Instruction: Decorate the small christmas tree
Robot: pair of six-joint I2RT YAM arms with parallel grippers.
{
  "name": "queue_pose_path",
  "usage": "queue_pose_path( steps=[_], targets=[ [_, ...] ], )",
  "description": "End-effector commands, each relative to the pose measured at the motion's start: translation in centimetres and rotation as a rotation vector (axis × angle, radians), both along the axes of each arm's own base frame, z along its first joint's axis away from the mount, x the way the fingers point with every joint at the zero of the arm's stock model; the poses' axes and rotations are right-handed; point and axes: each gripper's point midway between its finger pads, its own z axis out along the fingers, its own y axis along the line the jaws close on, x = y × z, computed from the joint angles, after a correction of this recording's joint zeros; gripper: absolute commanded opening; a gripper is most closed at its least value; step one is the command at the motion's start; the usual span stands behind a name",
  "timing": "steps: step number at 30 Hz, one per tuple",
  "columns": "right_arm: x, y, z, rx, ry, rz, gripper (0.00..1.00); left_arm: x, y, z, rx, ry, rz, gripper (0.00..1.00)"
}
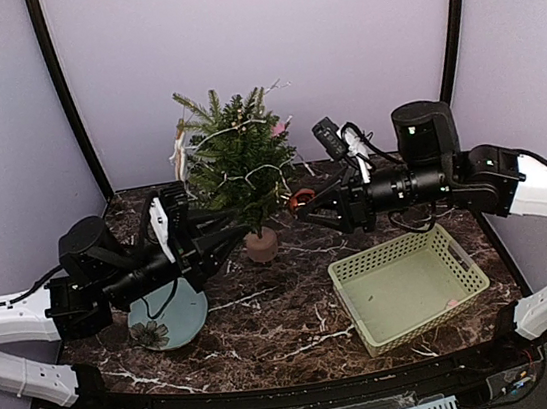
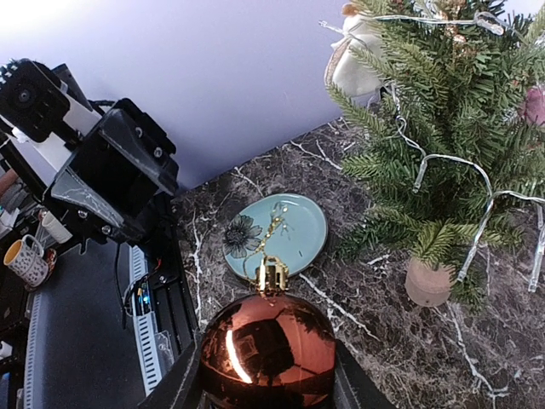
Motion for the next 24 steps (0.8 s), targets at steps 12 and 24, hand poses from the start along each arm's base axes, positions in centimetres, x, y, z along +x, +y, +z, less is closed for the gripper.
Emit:
queue_pose_path(
  steps=[12, 24],
  targets=[
    [-1.2, 1.4, 3.1, 0.23, 0.018, 0.06, 0.25, 1.5, -3.7, 1.4, -0.165, 0.072, -0.052, 0.27],
    [-2.0, 1.3, 3.1, 0.245, 0.029, 0.099, 0.25, 2.2, -4.3, 2.0, -0.187, 0.063, -0.033, 0.25]
  ],
)
